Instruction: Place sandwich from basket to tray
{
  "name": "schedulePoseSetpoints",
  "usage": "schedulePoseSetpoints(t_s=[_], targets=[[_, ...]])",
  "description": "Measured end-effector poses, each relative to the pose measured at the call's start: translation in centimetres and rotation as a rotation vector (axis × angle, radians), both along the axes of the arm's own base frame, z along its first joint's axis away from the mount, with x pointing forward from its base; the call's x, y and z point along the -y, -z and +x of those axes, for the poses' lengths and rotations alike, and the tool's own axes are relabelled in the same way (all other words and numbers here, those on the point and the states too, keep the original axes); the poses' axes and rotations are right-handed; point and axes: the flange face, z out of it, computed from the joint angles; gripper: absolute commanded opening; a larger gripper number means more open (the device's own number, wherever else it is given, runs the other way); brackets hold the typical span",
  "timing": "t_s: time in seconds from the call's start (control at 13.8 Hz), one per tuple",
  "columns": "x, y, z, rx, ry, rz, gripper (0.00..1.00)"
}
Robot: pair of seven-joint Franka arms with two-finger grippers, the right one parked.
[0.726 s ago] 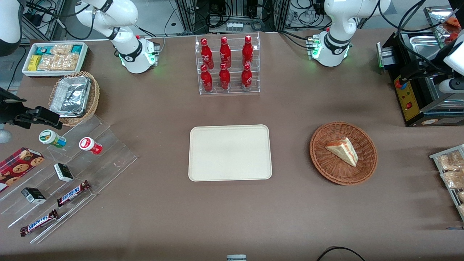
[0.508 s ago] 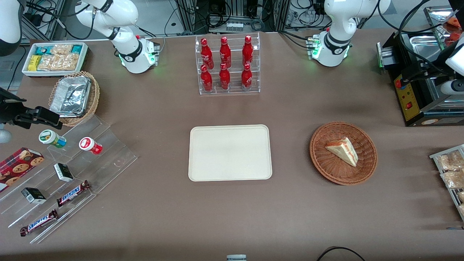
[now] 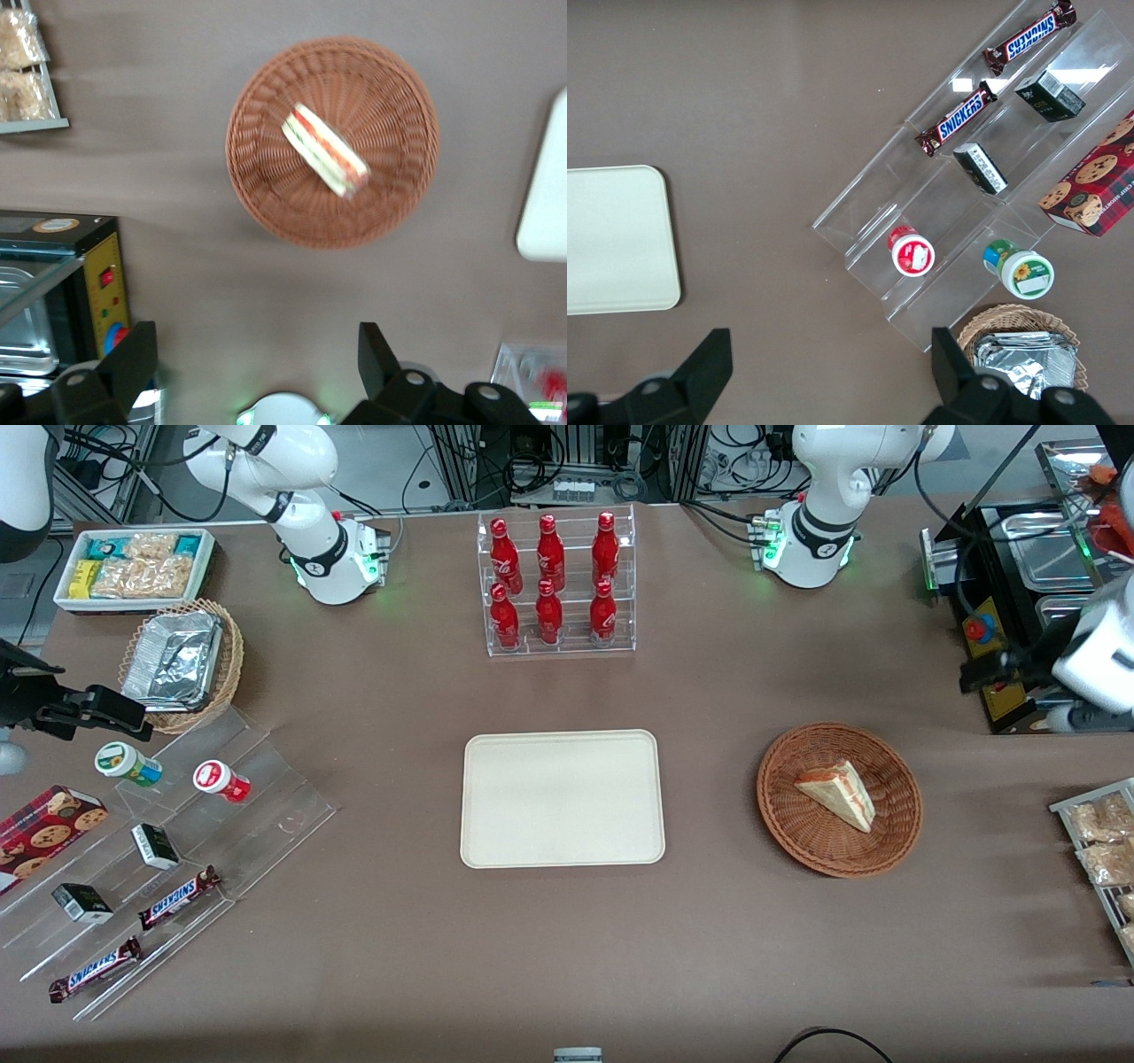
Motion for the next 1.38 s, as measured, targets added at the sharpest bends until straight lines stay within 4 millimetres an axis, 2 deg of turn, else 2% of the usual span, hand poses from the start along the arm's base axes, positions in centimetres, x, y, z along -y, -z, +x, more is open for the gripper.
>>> schedulePoseSetpoints(t_s=[0.22, 0.36, 0.58, 0.8, 1.02, 1.16, 1.38], targets=[[0.4, 5.3, 1.5, 0.082, -0.246, 0.027, 1.0], [0.5, 9.3, 1.5, 0.131, -0.393, 0.01, 1.0], [0.8, 15.6, 0.1, 0.186, -0.541, 0.004, 1.0], [2.4, 20.5, -1.9, 0.209, -0.588, -0.001, 1.0], [2.8, 23.2, -3.5, 0.2, -0.607, 0.003, 1.0], [3.0, 23.5, -3.4, 0.212, -0.646, 0.0, 1.0], [4.7, 25.0, -3.0, 0.245, -0.688, -0.011, 1.0]])
